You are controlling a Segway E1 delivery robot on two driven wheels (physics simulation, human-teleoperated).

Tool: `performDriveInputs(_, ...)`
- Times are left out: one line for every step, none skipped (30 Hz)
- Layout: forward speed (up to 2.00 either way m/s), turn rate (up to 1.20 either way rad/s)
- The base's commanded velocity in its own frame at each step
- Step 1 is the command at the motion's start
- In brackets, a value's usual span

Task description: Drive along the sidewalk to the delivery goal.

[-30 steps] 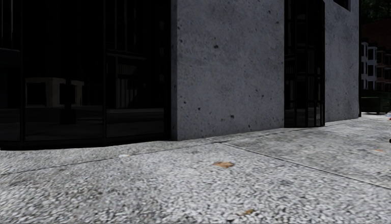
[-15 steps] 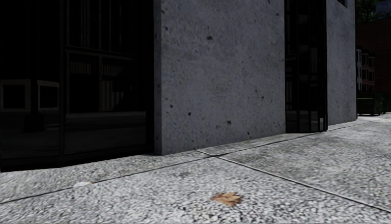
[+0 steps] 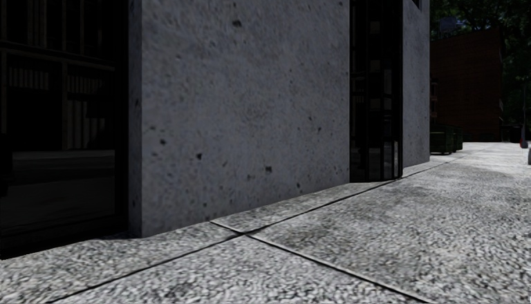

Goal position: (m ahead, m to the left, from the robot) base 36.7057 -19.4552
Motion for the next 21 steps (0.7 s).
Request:
performDriveInputs(1.41,-0.68)
performDriveInputs(1.41,-0.7)
performDriveInputs(1.41,-0.7)
performDriveInputs(1.41,-0.71)
performDriveInputs(1.41,-0.71)
performDriveInputs(1.41,-0.71)
performDriveInputs(1.41,-0.71)
performDriveInputs(1.41,-0.71)
performDriveInputs(1.41,-0.71)
performDriveInputs(1.41,-0.71)
performDriveInputs(1.41,-0.71)
performDriveInputs(1.49,-0.71)
performDriveInputs(2.0,-0.71)
performDriveInputs(2.0,-0.71)
performDriveInputs(2.0,-0.71)
performDriveInputs(2.0,-0.71)
performDriveInputs(2.0,-0.71)
performDriveInputs(2.0,-0.71)
performDriveInputs(2.0,-0.71)
performDriveInputs(2.0,-0.71)
performDriveInputs(2.0,-0.71)
